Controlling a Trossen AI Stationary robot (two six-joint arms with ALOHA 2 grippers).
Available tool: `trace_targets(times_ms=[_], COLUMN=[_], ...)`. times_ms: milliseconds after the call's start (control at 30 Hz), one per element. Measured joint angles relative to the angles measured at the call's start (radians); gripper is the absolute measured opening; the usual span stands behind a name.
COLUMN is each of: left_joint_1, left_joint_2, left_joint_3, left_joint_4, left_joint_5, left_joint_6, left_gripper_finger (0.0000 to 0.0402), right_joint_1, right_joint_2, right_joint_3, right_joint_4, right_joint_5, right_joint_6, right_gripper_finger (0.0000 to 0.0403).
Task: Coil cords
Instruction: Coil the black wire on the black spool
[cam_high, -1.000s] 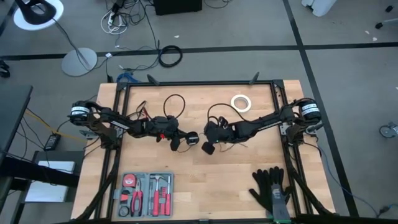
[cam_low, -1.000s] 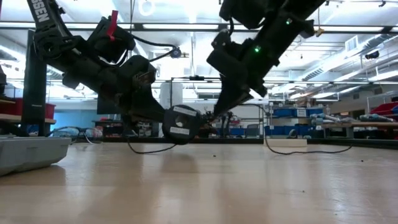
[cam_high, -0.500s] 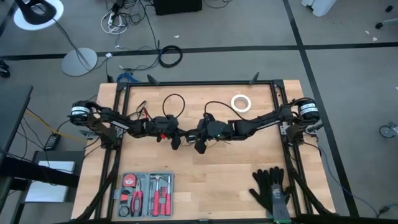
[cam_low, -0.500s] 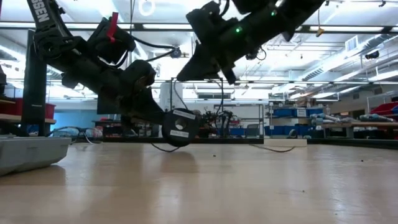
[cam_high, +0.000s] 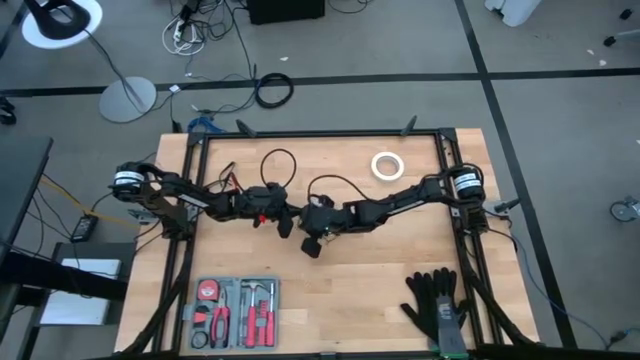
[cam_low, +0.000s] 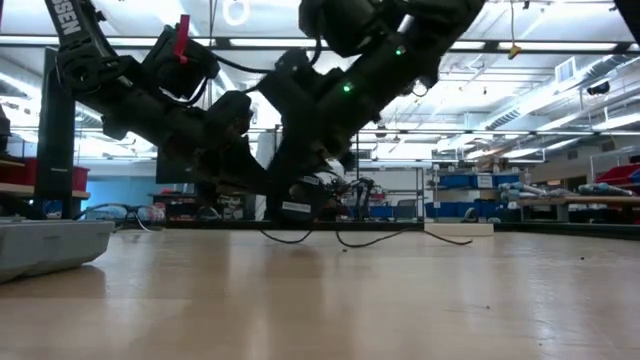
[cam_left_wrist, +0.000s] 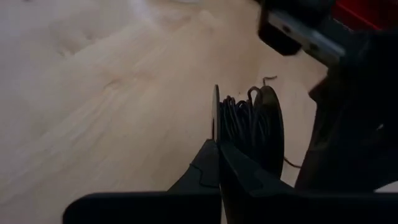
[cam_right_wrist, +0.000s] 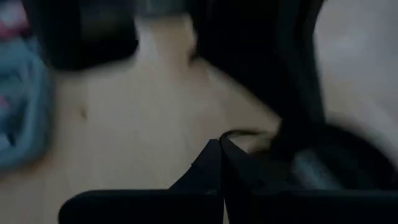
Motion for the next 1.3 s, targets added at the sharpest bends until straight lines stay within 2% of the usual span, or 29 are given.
trace_targets(times_ms=[133,333,433,667,800,1067,1300], left_joint_1=[0.002,0.002,0.002,0.002,0.003,0.041,0.054], left_joint_2=[0.0,0.0,0.0,0.0,0.0,0.0,0.0], left_joint_3=[0.0,0.0,0.0,-0.013,-0.041,-0.136,-0.187], left_joint_4=[0.021,0.076,0.077,0.083,0.118,0.311,0.328], left_joint_5=[-0.004,0.005,0.011,0.019,0.009,0.005,-0.02], left_joint_6=[-0.001,-0.007,-0.011,-0.021,-0.03,-0.092,-0.106], left_gripper_finger=[0.0,0.0,0.0,0.0,0.0,0.0,0.0], right_joint_1=[0.023,0.05,0.064,0.089,0.111,0.14,0.146], right_joint_2=[-0.003,-0.002,-0.002,-0.002,-0.002,-0.004,-0.008], right_joint_3=[0.004,0.003,0.003,0.003,0.002,-0.034,-0.084], right_joint_4=[-0.138,-0.288,-0.335,-0.399,-0.414,-0.406,-0.338], right_joint_5=[0.052,0.068,0.112,0.113,0.068,0.038,0.035], right_joint_6=[0.052,0.119,0.134,0.164,0.173,0.232,0.251], right_gripper_finger=[0.0,0.0,0.0,0.0,0.0,0.0,0.0])
